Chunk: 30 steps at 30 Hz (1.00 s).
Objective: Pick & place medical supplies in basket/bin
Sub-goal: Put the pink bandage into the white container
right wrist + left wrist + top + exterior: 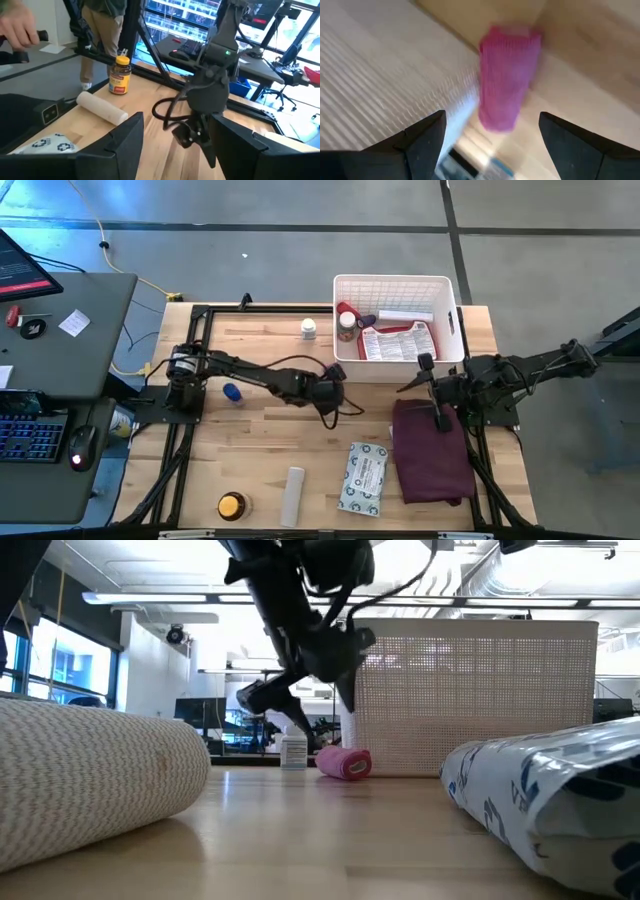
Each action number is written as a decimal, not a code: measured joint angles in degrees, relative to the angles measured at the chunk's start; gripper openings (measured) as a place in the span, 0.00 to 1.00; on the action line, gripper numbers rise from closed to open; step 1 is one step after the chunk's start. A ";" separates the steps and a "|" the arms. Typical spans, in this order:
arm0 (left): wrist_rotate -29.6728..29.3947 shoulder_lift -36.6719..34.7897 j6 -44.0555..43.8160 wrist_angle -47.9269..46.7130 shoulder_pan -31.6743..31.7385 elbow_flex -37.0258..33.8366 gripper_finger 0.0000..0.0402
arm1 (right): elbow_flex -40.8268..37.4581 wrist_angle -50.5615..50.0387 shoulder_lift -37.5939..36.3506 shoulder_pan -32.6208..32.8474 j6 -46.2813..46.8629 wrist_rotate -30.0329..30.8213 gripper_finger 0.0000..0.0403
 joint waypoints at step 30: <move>4.70 7.61 18.24 7.09 4.15 0.44 0.72 | -0.01 -1.98 2.39 8.97 7.33 0.69 0.52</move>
